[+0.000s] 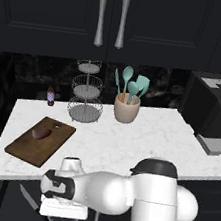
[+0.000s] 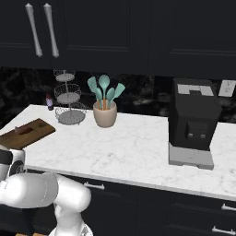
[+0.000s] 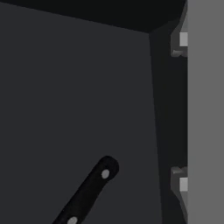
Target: Place the appropriate cutting tool for cutting the potato skin on the cutting board.
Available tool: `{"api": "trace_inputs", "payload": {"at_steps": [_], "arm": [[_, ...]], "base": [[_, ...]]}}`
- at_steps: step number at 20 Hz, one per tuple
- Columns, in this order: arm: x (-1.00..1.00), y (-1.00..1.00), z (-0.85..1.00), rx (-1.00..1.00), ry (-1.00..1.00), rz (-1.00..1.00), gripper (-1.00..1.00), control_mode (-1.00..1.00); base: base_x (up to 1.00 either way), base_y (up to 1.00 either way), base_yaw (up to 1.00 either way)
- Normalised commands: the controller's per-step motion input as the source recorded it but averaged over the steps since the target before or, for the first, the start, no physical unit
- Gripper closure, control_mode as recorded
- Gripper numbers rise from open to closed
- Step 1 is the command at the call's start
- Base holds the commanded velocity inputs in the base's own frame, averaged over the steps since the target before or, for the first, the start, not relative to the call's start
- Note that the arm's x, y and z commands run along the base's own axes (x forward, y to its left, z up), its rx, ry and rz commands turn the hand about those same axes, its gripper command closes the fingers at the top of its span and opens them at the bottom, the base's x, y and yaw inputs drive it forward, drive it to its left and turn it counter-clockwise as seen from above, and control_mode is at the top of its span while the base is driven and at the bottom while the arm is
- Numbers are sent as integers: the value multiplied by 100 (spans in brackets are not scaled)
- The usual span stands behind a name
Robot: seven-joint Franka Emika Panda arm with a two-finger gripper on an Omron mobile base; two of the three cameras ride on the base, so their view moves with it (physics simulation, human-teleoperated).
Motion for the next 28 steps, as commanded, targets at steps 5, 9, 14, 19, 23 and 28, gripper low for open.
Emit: {"api": "trace_inputs", "payload": {"at_steps": [5,9,14,19,23,28], "arm": [[-61,0,-21,-4,3,-12,-100,-100],[-96,0,1,0,0,-13,-100,-100],[-100,0,4,0,5,-20,-100,-100],[-95,0,0,0,8,-16,-100,-100],[-22,19,43,-10,-2,-17,-100,-100],[66,78,78,-31,-13,-21,-100,-100]], "base": [[0,0,0],[0,0,0],[0,0,0],[0,0,0],[0,0,0],[0,0,0]]}}
